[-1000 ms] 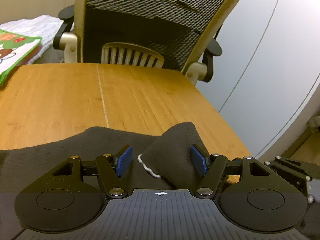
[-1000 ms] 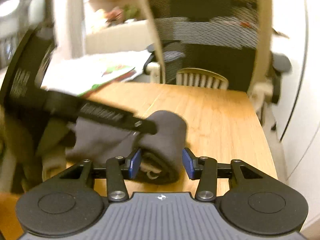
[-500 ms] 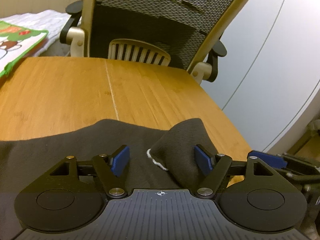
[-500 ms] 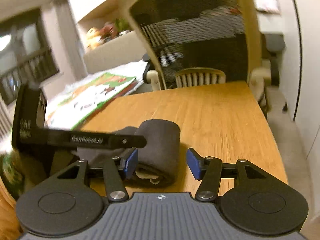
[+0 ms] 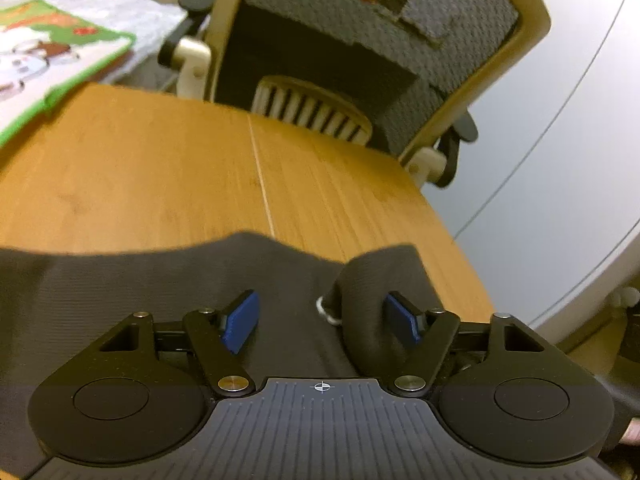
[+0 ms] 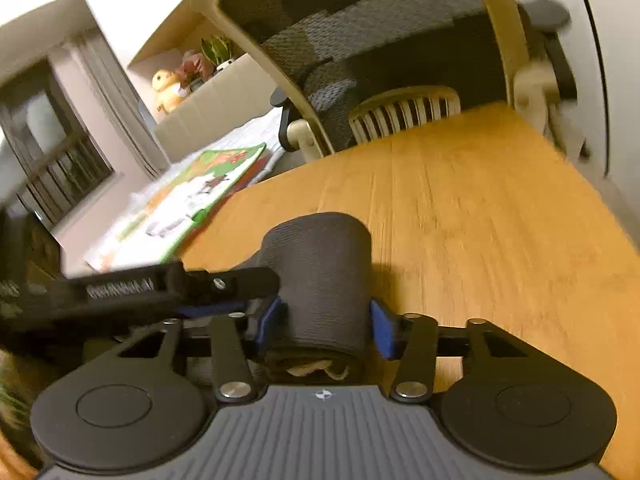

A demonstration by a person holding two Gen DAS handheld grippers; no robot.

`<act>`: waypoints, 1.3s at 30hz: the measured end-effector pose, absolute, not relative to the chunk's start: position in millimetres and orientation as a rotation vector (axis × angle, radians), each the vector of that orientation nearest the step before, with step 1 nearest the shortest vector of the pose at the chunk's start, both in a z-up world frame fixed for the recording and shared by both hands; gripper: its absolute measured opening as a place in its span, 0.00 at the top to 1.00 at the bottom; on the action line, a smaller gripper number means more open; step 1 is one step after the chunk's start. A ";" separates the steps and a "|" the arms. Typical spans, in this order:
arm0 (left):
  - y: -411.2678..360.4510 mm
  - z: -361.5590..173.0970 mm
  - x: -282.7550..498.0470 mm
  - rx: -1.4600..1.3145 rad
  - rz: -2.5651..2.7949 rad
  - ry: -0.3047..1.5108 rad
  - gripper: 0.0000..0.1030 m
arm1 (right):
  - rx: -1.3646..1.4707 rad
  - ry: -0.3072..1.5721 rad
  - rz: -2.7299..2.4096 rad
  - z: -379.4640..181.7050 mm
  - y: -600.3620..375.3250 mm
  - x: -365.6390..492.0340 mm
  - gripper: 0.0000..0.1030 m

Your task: Fold clothes

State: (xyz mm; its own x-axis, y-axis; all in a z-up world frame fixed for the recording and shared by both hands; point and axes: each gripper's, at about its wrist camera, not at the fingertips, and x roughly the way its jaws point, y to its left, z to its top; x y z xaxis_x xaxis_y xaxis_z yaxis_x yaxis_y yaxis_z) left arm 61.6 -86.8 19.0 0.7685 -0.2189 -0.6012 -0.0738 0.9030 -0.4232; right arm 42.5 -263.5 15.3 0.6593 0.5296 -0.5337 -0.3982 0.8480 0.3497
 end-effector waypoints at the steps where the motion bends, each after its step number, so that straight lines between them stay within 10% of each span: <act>1: -86.6 23.0 60.9 -0.443 -0.089 0.684 0.28 | 0.138 0.644 0.520 17.8 -255.0 36.0 0.55; 19: -84.8 7.2 64.1 -0.394 -0.049 0.724 0.22 | 0.327 0.696 0.521 2.8 -261.2 44.1 0.33; 26: -86.6 8.0 58.1 -0.408 -0.054 0.727 0.21 | 0.251 0.669 0.543 10.2 -252.0 36.4 0.59; 39: -102.6 3.7 42.6 -0.411 -0.151 0.754 0.11 | 0.248 0.600 0.368 30.1 -302.1 22.7 0.59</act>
State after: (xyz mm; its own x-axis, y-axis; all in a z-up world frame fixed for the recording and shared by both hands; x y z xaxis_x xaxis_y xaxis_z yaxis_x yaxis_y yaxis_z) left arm 42.6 -102.6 3.7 0.7222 -0.2783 -0.6332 -0.0124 0.9102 -0.4141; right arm 22.7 -302.1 30.1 0.7635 0.4060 -0.5022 -0.2642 0.9059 0.3309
